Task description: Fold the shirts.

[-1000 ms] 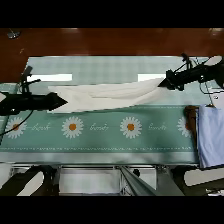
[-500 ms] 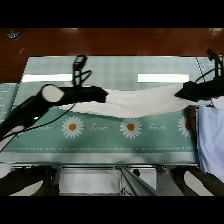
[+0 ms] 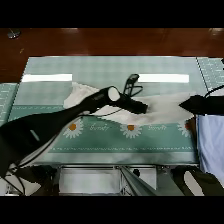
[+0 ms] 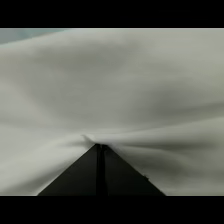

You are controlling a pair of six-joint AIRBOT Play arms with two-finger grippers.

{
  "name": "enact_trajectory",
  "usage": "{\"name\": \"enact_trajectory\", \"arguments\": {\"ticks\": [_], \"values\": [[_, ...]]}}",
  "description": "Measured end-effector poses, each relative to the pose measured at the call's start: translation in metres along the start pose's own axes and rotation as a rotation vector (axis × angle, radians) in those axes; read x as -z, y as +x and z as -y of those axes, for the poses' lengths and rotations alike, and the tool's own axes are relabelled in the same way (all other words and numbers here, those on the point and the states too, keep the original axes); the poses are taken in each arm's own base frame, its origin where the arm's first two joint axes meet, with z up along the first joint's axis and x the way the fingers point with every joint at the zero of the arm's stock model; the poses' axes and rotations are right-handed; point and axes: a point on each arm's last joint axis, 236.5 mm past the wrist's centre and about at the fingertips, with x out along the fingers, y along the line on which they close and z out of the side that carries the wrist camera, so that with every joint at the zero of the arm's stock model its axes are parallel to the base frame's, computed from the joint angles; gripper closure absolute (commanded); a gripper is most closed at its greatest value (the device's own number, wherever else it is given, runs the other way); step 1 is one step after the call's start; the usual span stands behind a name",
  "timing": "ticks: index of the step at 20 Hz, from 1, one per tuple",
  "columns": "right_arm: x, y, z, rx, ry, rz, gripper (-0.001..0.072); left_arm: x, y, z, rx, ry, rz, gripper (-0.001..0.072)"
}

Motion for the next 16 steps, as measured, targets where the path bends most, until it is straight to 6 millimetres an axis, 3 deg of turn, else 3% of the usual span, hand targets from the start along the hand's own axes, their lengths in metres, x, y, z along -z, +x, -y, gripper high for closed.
{"name": "enact_trajectory", "arguments": {"ticks": [2,4,7,9,11,14,16], "values": [[-0.001,-0.001,-0.004,-0.015,0.003,0.012,0.0681,0.022,0.025,0.02,0.029,-0.003,-0.078,0.0674],[-0.003,-0.002,-0.008,-0.028,0.007,0.022,0.0681,0.032,0.035,0.034,0.05,-0.002,-0.121,0.0674],[-0.003,-0.003,-0.017,-0.064,0.01,0.024,0.0682,0.005,0.018,0.033,0.062,-0.022,-0.086,0.0674],[0.001,-0.002,-0.029,-0.097,-0.003,0.01,0.0682,-0.027,-0.017,0.012,0.039,-0.036,-0.042,0.0674],[0.005,0.002,-0.044,-0.128,-0.024,-0.005,0.0682,-0.054,-0.07,-0.026,-0.023,-0.057,-0.017,0.0675],[0.004,0.011,-0.073,-0.182,-0.05,-0.01,0.0682,-0.075,-0.169,-0.084,-0.17,-0.084,0.036,0.0674],[-0.001,0.022,-0.097,-0.218,-0.07,-0.022,0.0682,-0.074,-0.245,-0.109,-0.274,-0.099,0.104,0.0674]]}}
